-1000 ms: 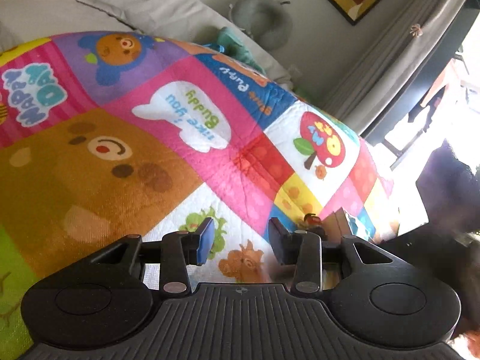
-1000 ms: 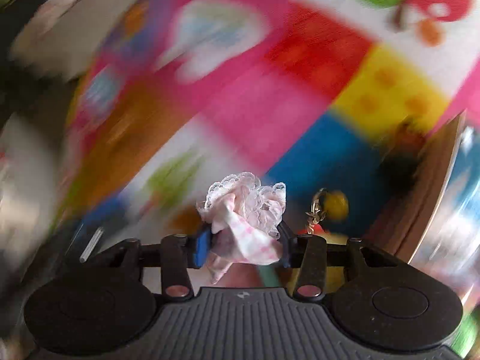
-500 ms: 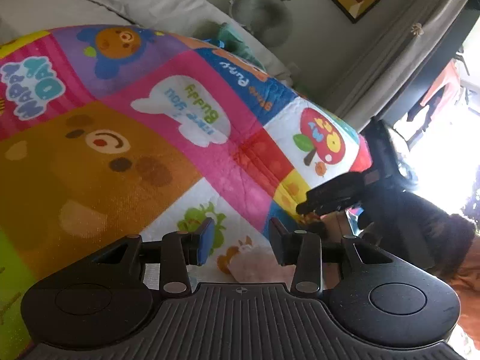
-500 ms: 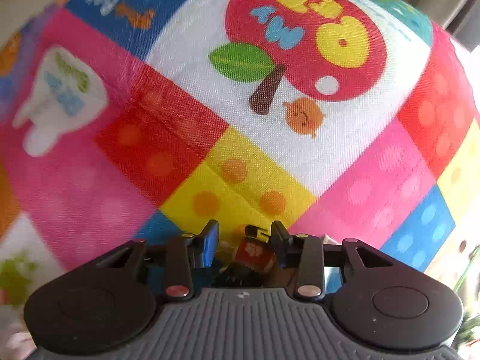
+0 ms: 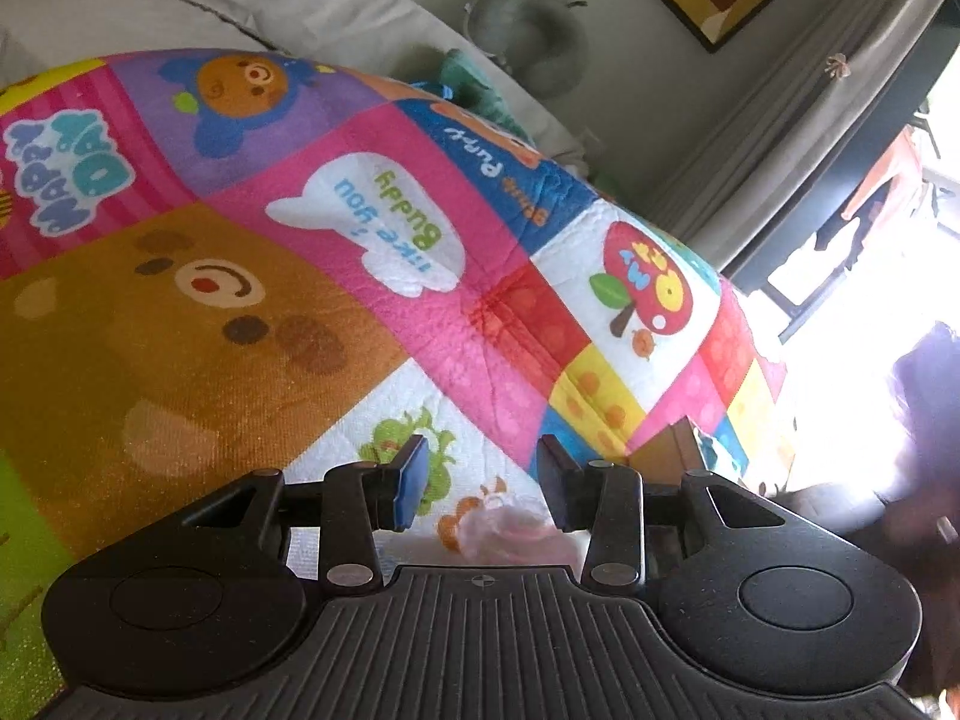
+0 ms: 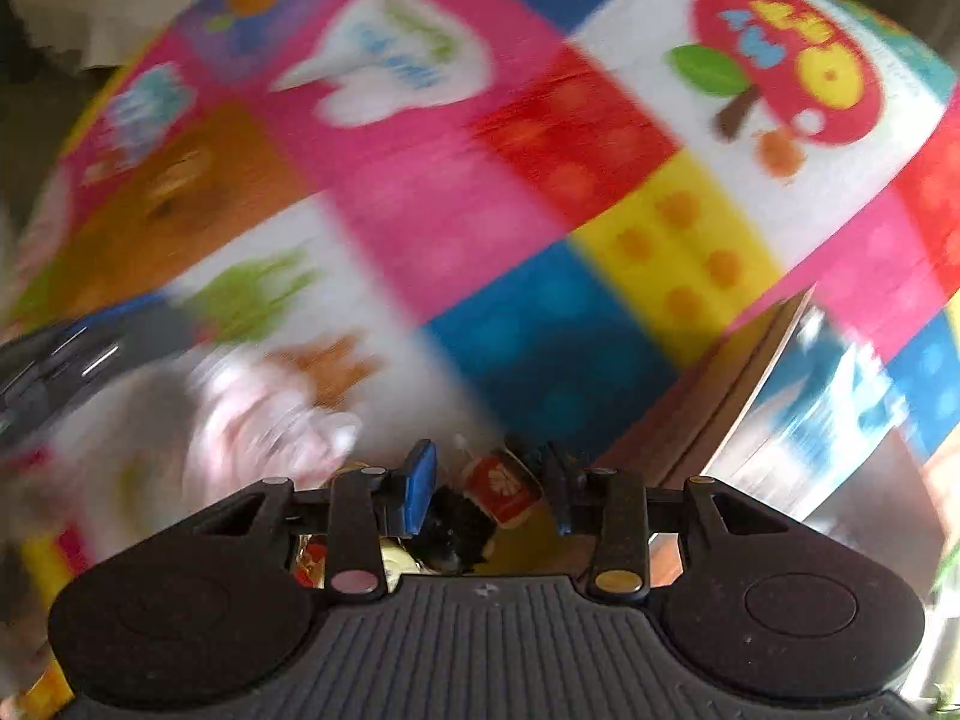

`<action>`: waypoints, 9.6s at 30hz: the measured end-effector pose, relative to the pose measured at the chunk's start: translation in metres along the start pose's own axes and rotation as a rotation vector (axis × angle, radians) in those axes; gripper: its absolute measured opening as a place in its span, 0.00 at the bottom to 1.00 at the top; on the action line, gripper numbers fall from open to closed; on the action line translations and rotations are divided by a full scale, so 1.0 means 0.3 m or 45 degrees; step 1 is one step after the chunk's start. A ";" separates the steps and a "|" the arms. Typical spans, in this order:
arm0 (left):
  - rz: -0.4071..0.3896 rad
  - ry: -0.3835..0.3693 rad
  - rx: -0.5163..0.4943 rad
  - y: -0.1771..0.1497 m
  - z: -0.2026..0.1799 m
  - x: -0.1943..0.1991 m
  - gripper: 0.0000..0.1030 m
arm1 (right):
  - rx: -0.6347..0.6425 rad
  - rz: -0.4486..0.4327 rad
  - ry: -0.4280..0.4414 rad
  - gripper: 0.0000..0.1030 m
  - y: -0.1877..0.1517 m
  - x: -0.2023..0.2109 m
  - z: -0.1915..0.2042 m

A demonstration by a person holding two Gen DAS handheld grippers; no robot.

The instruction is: Organize objects

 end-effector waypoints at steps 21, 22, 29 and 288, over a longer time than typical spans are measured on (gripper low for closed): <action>0.142 -0.029 -0.345 -0.108 -0.199 0.147 0.42 | -0.271 -0.427 -0.143 0.82 -0.663 0.199 -0.064; 0.180 -0.017 -0.379 -0.132 -0.214 0.179 0.42 | -0.306 -0.472 -0.141 0.90 -0.681 0.205 -0.074; 0.480 -0.036 -0.483 -0.345 -0.346 0.324 0.42 | -0.466 -0.586 -0.052 0.97 -0.745 0.164 -0.062; 0.941 -0.107 -1.259 -0.559 -0.560 -0.071 0.63 | -0.972 -0.612 0.109 1.00 -0.947 0.052 -0.320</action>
Point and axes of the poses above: each gripper's, at about its wrist camera, not at the fingertips, and x roughly against the way its jaws point, z to its left, y to its top, the point moved 4 cm from there along -x, roughly the way its jaws point, and after that the axes turned 12 degrees about -y, right-handed, at the moved point
